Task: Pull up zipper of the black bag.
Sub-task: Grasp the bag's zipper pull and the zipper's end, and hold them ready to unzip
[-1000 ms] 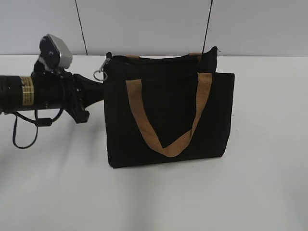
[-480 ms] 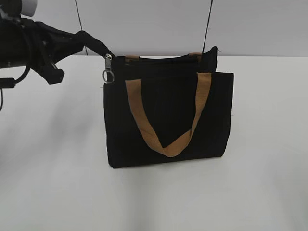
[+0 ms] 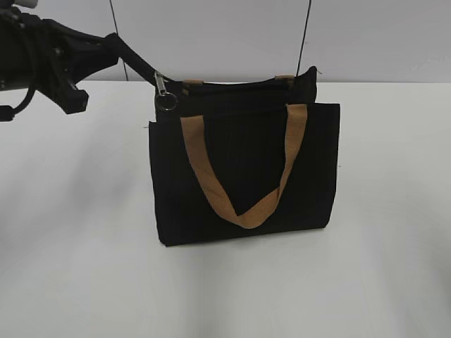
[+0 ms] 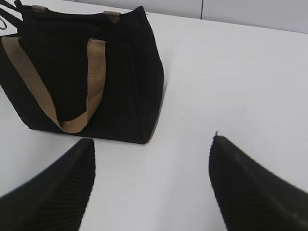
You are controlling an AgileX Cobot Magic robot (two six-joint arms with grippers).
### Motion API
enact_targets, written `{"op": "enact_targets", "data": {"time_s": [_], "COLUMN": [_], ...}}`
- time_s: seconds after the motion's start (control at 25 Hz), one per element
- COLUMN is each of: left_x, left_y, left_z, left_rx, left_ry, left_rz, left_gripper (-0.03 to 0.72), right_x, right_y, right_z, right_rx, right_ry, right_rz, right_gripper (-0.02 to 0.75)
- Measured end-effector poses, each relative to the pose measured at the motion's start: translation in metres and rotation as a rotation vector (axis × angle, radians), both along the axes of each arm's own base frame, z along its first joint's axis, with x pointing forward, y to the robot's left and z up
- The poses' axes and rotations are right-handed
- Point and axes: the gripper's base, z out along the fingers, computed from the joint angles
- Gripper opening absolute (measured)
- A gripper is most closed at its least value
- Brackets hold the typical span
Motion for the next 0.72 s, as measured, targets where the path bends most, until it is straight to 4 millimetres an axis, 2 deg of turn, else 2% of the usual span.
{"op": "enact_targets", "data": {"time_s": [0.24, 0.4, 0.56, 0.72], "left_x": [-0.002, -0.002, -0.002, -0.002], "left_y": [-0.002, -0.003, -0.003, -0.003], "left_z": [0.001, 0.001, 0.001, 0.001], "left_rx": [-0.022, -0.022, -0.022, -0.022], "left_ry": [0.004, 0.005, 0.005, 0.004], "left_rz": [-0.023, -0.025, -0.027, -0.027], "left_gripper": [0.025, 0.025, 0.025, 0.025], "right_x": [0.051, 0.086, 0.112, 0.134], "right_y": [0.002, 0.016, 0.045, 0.089], "right_z": [0.009, 0.003, -0.005, -0.018], "right_rx": [0.029, 0.031, 0.047, 0.034], "right_ry": [0.102, 0.165, 0.175, 0.183], "right_rz": [0.058, 0.133, 0.199, 0.272], "right_gripper": [0.536, 0.52, 0.517, 0.508]}}
